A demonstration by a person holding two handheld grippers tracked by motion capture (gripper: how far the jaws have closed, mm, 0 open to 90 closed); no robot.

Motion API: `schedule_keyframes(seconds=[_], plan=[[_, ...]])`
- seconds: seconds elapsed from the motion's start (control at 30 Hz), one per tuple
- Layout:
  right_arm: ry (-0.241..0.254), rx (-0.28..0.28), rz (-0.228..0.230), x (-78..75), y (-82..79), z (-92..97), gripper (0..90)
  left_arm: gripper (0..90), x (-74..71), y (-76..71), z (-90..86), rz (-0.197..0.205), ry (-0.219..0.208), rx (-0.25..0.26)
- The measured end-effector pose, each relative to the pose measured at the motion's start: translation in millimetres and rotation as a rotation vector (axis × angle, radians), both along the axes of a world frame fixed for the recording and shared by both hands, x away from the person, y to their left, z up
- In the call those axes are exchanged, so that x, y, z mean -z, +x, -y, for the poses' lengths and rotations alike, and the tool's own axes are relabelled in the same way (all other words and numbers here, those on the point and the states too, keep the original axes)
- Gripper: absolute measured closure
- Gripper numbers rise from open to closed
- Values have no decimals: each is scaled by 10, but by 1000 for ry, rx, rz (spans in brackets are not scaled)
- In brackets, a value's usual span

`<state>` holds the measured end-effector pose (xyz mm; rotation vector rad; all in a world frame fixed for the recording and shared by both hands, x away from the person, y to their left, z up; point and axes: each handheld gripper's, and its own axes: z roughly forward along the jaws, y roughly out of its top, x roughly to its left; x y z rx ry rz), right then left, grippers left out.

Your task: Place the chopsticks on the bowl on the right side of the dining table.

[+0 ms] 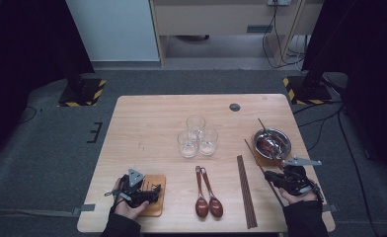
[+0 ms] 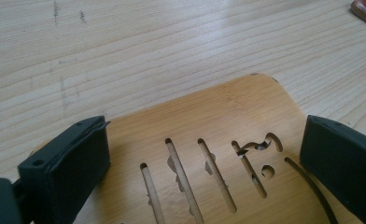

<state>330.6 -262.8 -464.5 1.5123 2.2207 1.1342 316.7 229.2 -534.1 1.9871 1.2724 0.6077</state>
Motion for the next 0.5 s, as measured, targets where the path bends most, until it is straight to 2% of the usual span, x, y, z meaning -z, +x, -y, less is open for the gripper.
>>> schedule_keyframes(seconds=[0.5], plan=[[41, -3, 40, -175, -20, 25, 851, 7, 0, 0, 0, 0, 0, 0]])
